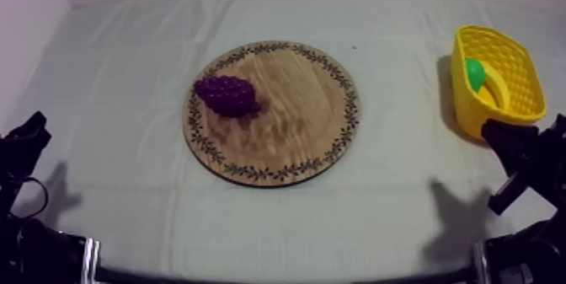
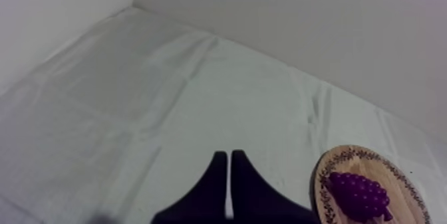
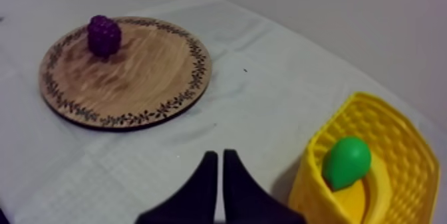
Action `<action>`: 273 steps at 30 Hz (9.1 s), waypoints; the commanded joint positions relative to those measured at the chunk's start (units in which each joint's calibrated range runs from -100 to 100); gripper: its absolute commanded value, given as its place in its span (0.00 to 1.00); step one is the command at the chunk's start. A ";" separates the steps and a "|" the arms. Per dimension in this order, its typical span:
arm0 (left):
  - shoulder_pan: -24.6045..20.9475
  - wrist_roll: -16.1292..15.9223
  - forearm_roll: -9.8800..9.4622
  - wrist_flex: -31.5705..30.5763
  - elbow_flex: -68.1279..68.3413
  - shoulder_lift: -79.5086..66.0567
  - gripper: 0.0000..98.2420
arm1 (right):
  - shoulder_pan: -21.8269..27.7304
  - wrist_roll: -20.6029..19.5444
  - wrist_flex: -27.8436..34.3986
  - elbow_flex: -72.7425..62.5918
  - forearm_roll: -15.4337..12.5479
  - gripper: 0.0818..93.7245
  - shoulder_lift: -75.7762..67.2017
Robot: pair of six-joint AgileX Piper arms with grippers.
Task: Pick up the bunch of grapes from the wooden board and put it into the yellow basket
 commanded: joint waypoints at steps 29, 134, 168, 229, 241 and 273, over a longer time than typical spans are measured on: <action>0.02 -0.01 0.01 0.05 -0.04 0.02 0.00 | -12.86 2.37 42.06 -87.10 3.67 0.00 70.09; 0.02 -0.01 0.01 0.05 -0.04 0.02 0.00 | -19.37 0.61 59.69 -140.62 5.90 0.68 143.37; 0.02 -0.01 0.01 0.05 -0.04 0.02 0.00 | -18.76 0.49 60.09 -150.57 6.32 0.53 157.05; 0.02 -0.01 0.01 0.05 -0.04 0.02 0.00 | -7.57 -1.04 60.19 -118.30 7.39 0.39 113.63; 0.02 -0.01 0.01 0.05 -0.04 0.02 0.00 | 4.23 -2.13 58.90 -99.39 7.12 0.40 100.75; 0.02 -0.01 0.01 0.05 -0.04 0.02 0.00 | 25.59 1.79 53.84 -74.80 7.80 0.45 94.56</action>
